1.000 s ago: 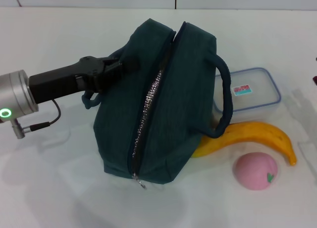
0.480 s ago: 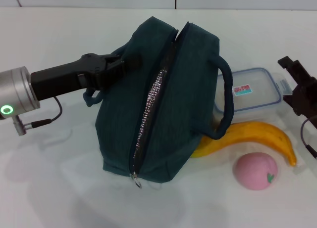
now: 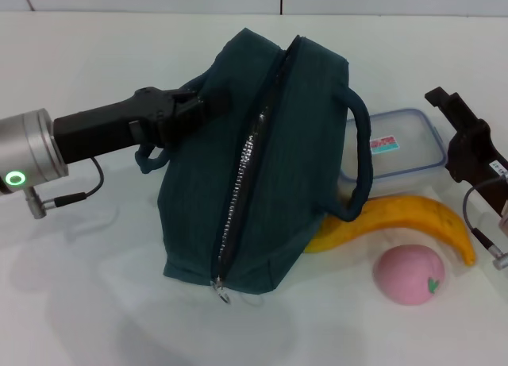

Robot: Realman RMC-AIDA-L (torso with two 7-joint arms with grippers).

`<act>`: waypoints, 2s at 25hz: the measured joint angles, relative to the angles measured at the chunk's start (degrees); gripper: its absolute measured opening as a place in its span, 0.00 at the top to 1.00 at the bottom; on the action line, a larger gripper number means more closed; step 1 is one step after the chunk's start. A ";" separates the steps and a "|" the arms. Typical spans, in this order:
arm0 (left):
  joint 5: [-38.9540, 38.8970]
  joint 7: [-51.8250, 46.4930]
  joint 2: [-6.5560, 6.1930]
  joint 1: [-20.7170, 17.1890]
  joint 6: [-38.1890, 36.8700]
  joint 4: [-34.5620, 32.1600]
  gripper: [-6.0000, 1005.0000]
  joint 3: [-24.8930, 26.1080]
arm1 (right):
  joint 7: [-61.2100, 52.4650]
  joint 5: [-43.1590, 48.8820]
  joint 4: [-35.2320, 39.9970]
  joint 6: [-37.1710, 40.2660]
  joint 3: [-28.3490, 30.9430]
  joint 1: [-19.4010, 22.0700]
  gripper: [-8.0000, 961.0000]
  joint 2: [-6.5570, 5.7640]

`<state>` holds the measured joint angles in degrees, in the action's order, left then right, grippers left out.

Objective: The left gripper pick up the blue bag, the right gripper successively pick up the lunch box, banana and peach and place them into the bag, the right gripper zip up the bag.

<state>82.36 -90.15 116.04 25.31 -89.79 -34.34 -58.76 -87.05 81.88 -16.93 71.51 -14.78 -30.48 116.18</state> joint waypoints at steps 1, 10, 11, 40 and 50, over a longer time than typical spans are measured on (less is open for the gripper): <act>0.00 0.13 0.02 0.05 0.01 -0.02 0.95 0.02 | -0.01 0.10 -0.07 0.00 0.02 -0.04 0.10 0.00; 0.00 0.59 0.37 0.22 0.11 0.12 0.96 0.14 | 0.32 0.26 -0.13 1.60 0.74 0.66 0.12 0.00; 0.00 0.59 0.46 0.25 0.13 0.09 0.96 0.14 | 0.26 0.24 -0.12 1.60 0.75 0.68 0.13 0.00; -0.44 1.28 0.58 1.16 0.08 0.33 0.96 0.24 | 0.30 4.75 5.03 4.91 0.29 -0.27 0.90 0.00; -0.26 1.51 1.10 0.36 -0.01 0.59 0.96 0.08 | 5.21 8.23 11.97 15.65 0.06 -0.77 0.88 -0.01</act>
<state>82.10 -88.64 117.13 25.67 -89.80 -33.76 -58.69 -81.84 90.11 -4.96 87.16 -14.71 -31.26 116.17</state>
